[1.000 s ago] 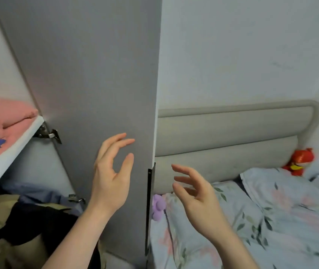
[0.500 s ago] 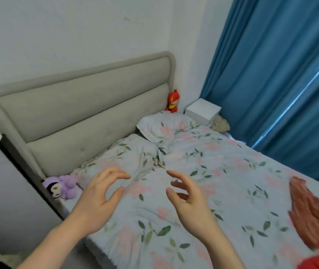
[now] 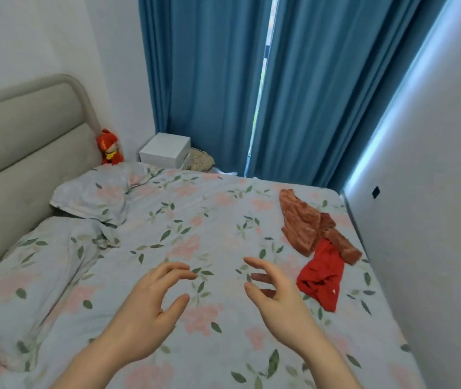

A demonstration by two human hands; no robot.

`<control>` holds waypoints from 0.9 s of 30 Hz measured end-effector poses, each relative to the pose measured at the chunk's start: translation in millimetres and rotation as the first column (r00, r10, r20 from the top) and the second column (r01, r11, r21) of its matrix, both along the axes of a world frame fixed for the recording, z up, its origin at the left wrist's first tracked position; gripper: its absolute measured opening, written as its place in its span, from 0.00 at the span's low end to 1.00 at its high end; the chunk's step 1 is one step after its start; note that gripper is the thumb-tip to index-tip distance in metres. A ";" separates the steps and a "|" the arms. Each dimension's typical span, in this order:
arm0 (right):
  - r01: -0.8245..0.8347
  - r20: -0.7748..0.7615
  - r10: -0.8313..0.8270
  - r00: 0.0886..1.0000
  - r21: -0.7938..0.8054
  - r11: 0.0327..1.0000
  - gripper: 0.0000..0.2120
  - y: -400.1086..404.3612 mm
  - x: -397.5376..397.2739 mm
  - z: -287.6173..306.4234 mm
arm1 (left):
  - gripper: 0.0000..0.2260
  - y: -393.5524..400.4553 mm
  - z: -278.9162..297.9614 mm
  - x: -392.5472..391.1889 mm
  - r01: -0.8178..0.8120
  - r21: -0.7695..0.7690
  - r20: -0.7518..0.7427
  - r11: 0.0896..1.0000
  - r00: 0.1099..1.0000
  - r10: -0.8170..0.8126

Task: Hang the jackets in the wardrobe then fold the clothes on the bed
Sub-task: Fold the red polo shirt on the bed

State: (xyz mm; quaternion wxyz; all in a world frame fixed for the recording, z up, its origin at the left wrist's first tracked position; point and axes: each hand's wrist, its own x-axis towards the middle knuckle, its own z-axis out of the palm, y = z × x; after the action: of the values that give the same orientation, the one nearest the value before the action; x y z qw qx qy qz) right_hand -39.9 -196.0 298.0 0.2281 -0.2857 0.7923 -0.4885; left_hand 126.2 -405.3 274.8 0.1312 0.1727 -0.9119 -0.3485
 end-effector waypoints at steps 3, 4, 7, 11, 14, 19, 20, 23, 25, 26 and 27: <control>0.152 0.020 -0.152 0.988 -0.028 0.988 0.17 57.2 -11.3 4.6 | 0.11 28.1 6.5 -39.1 0.148 -0.032 0.030 0.988 0.989 -0.147; 0.206 0.014 -0.206 0.979 -0.035 0.978 0.17 75.1 -13.0 4.6 | 0.11 35.8 7.9 -52.4 0.192 -0.041 0.037 0.981 0.981 -0.191; 0.353 -0.005 -0.354 0.935 -0.018 0.935 0.17 125.1 -9.9 0.8 | 0.11 60.8 6.5 -89.4 0.338 -0.047 0.054 0.940 0.940 -0.336; 0.509 -0.010 -0.509 0.861 0.032 0.860 0.17 183.6 7.4 -12.2 | 0.11 99.3 -10.2 -127.8 0.492 -0.061 0.050 0.868 0.870 -0.490; 0.586 -0.025 -0.587 0.809 0.101 0.804 0.18 228.8 23.1 -21.3 | 0.11 135.2 -27.2 -141.5 0.565 -0.045 0.052 0.824 0.825 -0.563; 0.722 -0.010 -0.726 0.687 0.115 0.682 0.18 301.0 42.1 -31.5 | 0.11 197.2 -53.0 -157.9 0.691 0.010 0.119 0.722 0.717 -0.687; 0.738 -0.004 -0.743 0.670 0.114 0.665 0.18 314.7 42.6 -33.9 | 0.12 211.2 -54.3 -163.8 0.719 0.010 0.136 0.695 0.688 -0.713; 0.772 0.011 -0.776 0.630 0.096 0.628 0.18 357.3 36.2 -40.9 | 0.13 259.6 -49.7 -191.1 0.760 0.006 0.137 0.650 0.643 -0.754; 0.778 0.026 -0.783 0.622 0.089 0.621 0.18 387.8 27.3 -47.8 | 0.14 296.5 -44.8 -210.8 0.768 0.001 0.115 0.641 0.637 -0.763; 0.780 0.032 -0.784 0.619 0.087 0.620 0.18 403.7 21.4 -51.7 | 0.14 315.2 -43.8 -220.0 0.772 -0.006 0.104 0.636 0.633 -0.767; 0.781 0.036 -0.786 0.618 0.083 0.618 0.18 420.2 15.1 -55.5 | 0.14 333.8 -44.1 -228.6 0.775 -0.011 0.099 0.632 0.630 -0.770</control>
State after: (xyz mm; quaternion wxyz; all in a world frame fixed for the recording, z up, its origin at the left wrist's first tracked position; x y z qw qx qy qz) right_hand -24.8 224.2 242.5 0.0280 0.1121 0.8432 -0.5251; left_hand -102.4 -71.5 230.7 -0.0648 -0.2234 -0.9115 -0.3393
